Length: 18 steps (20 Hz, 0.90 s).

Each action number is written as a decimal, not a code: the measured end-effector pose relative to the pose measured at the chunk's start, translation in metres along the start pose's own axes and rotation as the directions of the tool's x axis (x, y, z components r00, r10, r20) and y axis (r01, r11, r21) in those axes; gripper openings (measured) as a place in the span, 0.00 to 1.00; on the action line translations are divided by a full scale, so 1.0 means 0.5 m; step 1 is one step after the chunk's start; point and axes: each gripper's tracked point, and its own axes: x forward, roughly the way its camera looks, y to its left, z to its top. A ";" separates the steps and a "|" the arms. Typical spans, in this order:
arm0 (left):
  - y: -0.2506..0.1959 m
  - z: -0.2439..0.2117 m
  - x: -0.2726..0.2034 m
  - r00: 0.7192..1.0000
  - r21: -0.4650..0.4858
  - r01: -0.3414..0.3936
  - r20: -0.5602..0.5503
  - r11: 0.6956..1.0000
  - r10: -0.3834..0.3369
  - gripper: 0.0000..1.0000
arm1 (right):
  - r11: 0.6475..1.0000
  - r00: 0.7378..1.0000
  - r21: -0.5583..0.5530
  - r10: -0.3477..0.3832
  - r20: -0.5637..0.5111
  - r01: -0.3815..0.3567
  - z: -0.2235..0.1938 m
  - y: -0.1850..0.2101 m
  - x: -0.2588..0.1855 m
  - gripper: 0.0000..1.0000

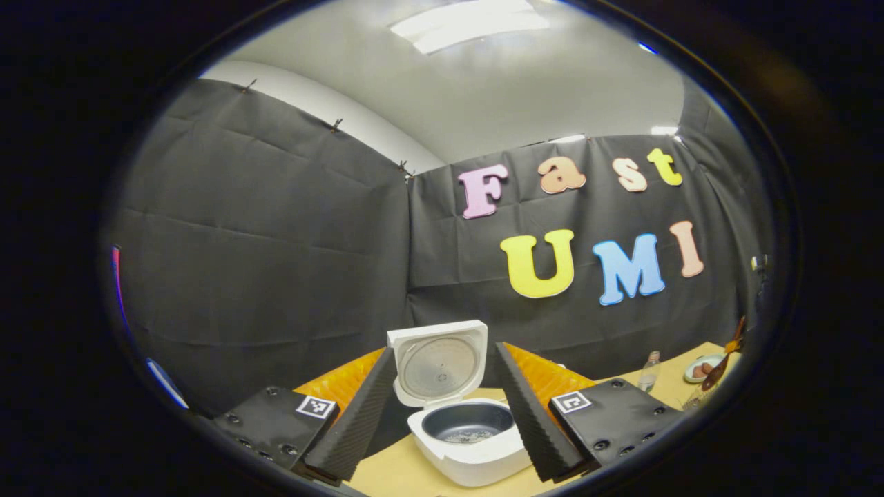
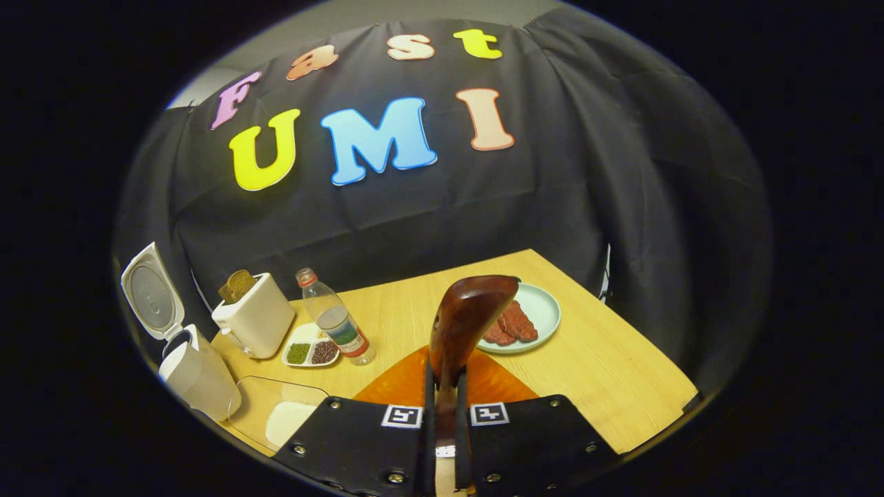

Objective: Close the left gripper, press the button to open the rice cooker; take a wooden spoon from the chopstick holder with the right hand, scoop a spoonful of rice and pour it into the rice cooker, then put the wooden spoon back into the chopstick holder.

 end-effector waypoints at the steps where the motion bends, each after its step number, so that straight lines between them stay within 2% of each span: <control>1: 0.002 -0.005 0.003 1.000 -0.004 0.006 -0.005 1.000 -0.006 0.96 | 1.000 1.000 0.005 0.020 0.018 -0.020 0.016 0.017 -0.009 0.11; 4: 0.017 -0.021 0.012 1.000 -0.012 0.016 -0.011 1.000 -0.016 0.98 | 0.997 0.996 0.023 0.069 0.060 -0.070 0.051 0.077 -0.036 0.11; 9: 0.053 -0.034 0.020 1.000 -0.018 0.025 -0.016 1.000 -0.025 0.98 | 0.987 0.985 0.007 0.160 0.070 -0.161 0.043 0.199 -0.055 0.11; 13: 0.092 -0.039 0.026 1.000 -0.019 0.021 -0.014 1.000 -0.021 0.98 | 0.978 0.978 -0.032 0.206 0.032 -0.205 -0.025 0.282 -0.052 0.11; 18: 0.152 -0.053 0.031 1.000 -0.001 0.002 -0.021 1.000 -0.002 0.98 | 0.972 0.977 -0.092 0.213 -0.028 -0.215 -0.125 0.343 -0.026 0.11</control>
